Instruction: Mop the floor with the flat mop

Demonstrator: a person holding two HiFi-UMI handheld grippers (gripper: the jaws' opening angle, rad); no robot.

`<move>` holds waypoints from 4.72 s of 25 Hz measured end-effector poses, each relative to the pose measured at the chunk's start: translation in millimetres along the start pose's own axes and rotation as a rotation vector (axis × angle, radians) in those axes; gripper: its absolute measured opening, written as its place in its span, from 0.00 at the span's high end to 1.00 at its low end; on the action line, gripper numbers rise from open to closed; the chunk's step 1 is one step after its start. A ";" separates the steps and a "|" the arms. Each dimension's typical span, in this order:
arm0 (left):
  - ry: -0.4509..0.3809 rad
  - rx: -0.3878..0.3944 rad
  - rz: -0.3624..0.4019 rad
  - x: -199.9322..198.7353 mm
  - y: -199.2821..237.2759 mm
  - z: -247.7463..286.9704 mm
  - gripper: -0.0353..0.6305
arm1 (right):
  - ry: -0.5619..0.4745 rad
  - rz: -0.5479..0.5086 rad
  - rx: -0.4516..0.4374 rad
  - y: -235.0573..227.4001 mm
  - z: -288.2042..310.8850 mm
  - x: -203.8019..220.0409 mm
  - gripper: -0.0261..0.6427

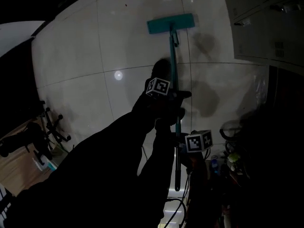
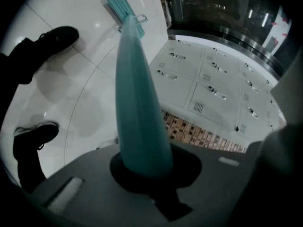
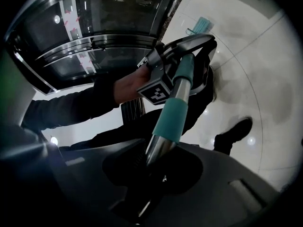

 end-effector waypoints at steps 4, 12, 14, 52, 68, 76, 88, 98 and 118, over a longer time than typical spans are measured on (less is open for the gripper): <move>-0.005 -0.006 -0.028 68.8 37.3 8.1 0.89 | 0.012 0.026 -0.004 -16.8 -4.4 72.9 0.81; 0.009 -0.041 -0.094 160.5 94.5 6.6 0.89 | 0.057 0.058 0.012 -35.1 -0.1 167.8 0.80; 0.021 -0.051 -0.103 168.4 101.3 7.0 0.89 | 0.054 0.069 0.005 -37.8 1.5 175.6 0.80; 0.023 0.002 -0.027 -311.1 -100.9 -45.9 0.89 | 0.024 0.004 0.089 51.4 54.1 -325.6 0.81; -0.034 0.048 0.039 -309.0 -111.3 -54.1 0.89 | 0.072 -0.090 0.177 51.3 55.7 -315.6 0.81; -0.003 0.021 0.038 -158.3 -59.0 -38.3 0.89 | 0.064 -0.100 0.179 28.5 37.2 -158.8 0.81; 0.027 -0.021 -0.023 76.3 62.1 0.3 0.89 | 0.073 -0.043 0.133 -33.1 16.1 90.9 0.80; 0.011 -0.035 -0.086 171.4 119.1 10.2 0.89 | 0.125 -0.024 0.127 -60.4 8.2 189.0 0.79; -0.022 -0.005 -0.053 24.8 49.9 1.2 0.89 | 0.095 -0.031 0.117 -29.3 14.2 33.7 0.79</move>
Point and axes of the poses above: the fingertips, and each gripper's own axes: z forward along the fingers, y to its left, x out of its underside, the point moved 5 cm from there along -z, backward along the fingers, and after that the axes turned 6 degrees about x, right-handed, at the moved point
